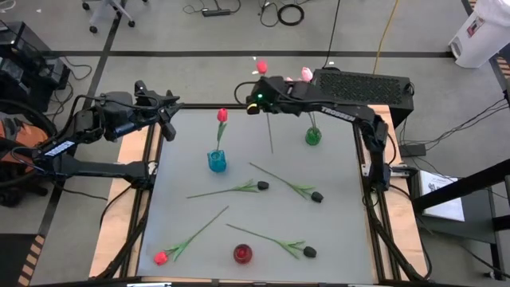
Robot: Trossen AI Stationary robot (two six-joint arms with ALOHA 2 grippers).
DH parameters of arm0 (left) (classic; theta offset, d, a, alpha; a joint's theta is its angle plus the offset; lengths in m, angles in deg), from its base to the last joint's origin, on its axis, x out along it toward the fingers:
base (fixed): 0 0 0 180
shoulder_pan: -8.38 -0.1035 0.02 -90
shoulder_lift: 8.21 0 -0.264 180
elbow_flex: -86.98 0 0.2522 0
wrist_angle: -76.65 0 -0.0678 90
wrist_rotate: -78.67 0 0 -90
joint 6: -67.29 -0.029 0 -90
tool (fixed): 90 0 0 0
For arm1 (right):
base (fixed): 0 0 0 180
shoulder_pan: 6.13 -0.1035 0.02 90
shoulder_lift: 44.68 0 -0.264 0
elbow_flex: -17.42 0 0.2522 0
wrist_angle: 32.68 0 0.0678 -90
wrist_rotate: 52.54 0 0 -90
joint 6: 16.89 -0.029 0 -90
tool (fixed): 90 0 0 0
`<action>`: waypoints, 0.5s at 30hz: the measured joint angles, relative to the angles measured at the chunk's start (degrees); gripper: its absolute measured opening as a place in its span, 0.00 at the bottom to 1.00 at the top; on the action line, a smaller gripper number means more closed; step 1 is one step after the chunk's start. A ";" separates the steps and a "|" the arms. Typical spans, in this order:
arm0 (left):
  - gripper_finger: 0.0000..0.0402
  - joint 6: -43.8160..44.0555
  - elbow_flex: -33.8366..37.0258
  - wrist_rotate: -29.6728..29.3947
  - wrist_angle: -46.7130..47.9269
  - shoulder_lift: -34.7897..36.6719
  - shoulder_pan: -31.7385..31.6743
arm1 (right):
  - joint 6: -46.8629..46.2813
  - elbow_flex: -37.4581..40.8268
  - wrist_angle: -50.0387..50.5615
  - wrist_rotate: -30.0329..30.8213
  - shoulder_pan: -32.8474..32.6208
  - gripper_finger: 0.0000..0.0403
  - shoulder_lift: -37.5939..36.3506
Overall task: Sort flowers into vase by color
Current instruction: Put the top red flower into the blue vase
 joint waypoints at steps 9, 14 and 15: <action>0.27 0.51 0.00 0.00 -0.51 -0.02 0.00 | 12.33 0.02 -0.26 0.04 -1.90 0.00 -7.59; 0.27 7.43 0.00 0.01 -1.22 -0.01 0.00 | 19.26 0.02 0.01 -0.16 -4.36 0.00 -12.79; 0.27 8.51 0.00 0.12 -1.29 -0.01 0.00 | 20.71 0.02 0.02 -0.16 -4.86 0.00 -13.87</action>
